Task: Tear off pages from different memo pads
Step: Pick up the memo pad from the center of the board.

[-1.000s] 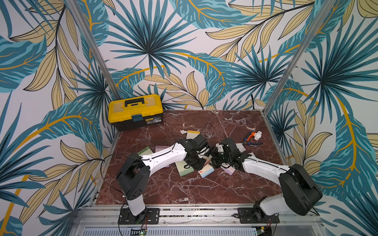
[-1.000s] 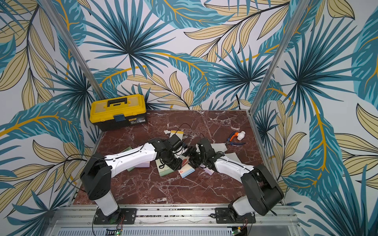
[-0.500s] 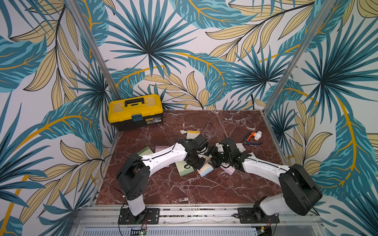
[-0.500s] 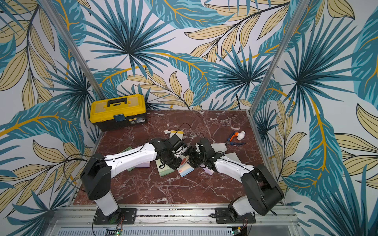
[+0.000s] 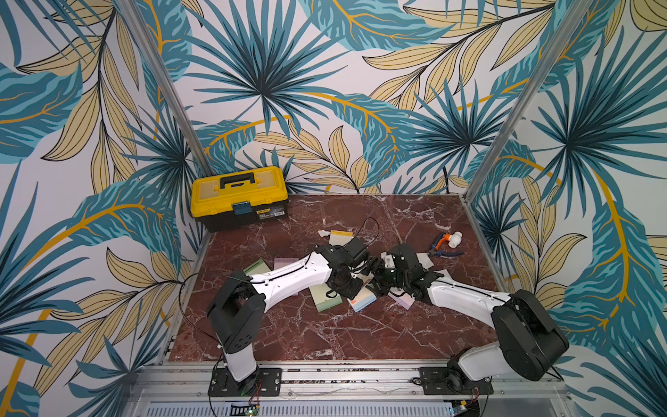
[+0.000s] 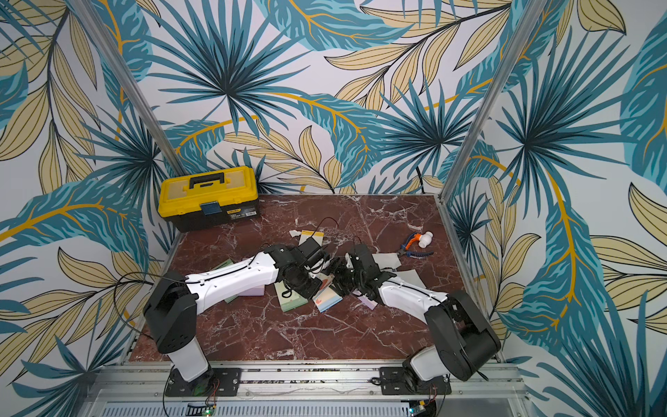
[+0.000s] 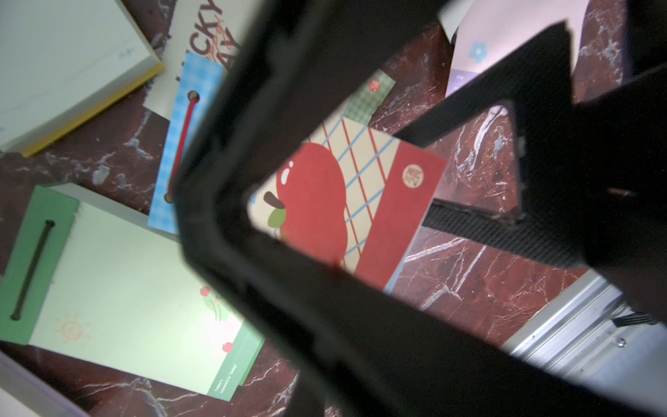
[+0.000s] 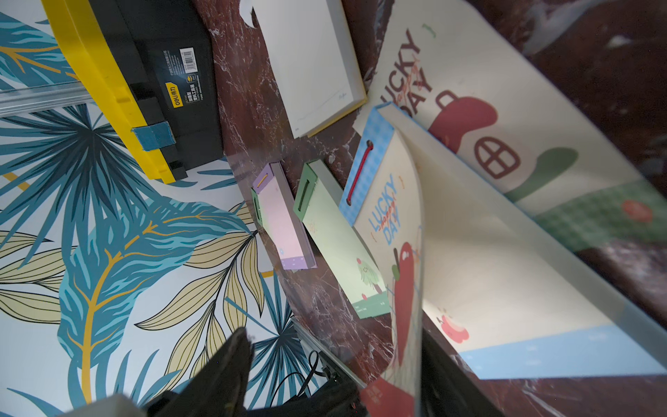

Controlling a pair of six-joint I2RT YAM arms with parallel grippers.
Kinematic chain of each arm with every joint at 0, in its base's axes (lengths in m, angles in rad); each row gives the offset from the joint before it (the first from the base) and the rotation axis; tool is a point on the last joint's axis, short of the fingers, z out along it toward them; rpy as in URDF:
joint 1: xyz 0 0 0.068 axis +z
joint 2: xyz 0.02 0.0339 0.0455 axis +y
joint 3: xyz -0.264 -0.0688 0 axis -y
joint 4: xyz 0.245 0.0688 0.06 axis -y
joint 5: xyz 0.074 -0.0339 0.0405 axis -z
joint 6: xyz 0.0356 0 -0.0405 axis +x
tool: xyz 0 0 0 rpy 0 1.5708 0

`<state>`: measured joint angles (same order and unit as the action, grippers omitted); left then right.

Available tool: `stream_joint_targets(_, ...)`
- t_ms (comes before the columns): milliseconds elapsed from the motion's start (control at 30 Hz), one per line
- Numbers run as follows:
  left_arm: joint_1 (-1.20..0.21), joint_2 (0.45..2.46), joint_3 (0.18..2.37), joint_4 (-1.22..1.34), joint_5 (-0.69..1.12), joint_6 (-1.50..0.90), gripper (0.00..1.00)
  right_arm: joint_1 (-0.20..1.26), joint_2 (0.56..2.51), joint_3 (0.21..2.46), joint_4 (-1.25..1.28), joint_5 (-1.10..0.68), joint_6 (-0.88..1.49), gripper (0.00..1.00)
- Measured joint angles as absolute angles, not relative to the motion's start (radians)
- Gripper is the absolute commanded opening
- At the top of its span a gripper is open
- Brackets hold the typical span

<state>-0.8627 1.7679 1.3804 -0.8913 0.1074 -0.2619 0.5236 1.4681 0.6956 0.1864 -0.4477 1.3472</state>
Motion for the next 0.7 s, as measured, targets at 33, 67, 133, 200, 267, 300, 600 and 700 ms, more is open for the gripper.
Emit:
stream_joint_targets(33, -0.863, 1.769, 1.382, -0.892, 0.107, -0.262, 0.07, 0.524, 1.468, 0.695, 0.187, -0.447, 1.348, 0.71)
stream_joint_targets(67, -0.863, 1.769, 1.382, -0.894, 0.107, -0.262, 0.05, 0.524, 1.468, 0.693, 0.188, -0.447, 1.35, 0.71)
stream_joint_targets(133, -0.863, 1.77, 1.382, -0.896, 0.107, -0.261, 0.01, 0.524, 1.468, 0.69, 0.191, -0.448, 1.351, 0.71)
stream_joint_targets(200, -0.863, 1.77, 1.382, -0.896, 0.108, -0.26, 0.0, 0.524, 1.468, 0.69, 0.192, -0.449, 1.352, 0.71)
stream_joint_targets(267, -0.863, 1.771, 1.382, -0.896, 0.109, -0.26, 0.0, 0.524, 1.468, 0.689, 0.195, -0.449, 1.355, 0.71)
stream_joint_targets(300, -0.863, 1.771, 1.382, -0.896, 0.108, -0.26, 0.0, 0.524, 1.468, 0.689, 0.196, -0.449, 1.355, 0.71)
stream_joint_targets(600, -0.863, 1.773, 1.382, -0.899, 0.096, -0.26, 0.0, 0.524, 1.444, 0.686, 0.142, -0.436, 1.334, 0.72)
stream_joint_targets(700, -0.867, 1.773, 1.382, -0.9, 0.091, -0.261, 0.0, 0.524, 1.415, 0.694, 0.06, -0.416, 1.303, 0.77)
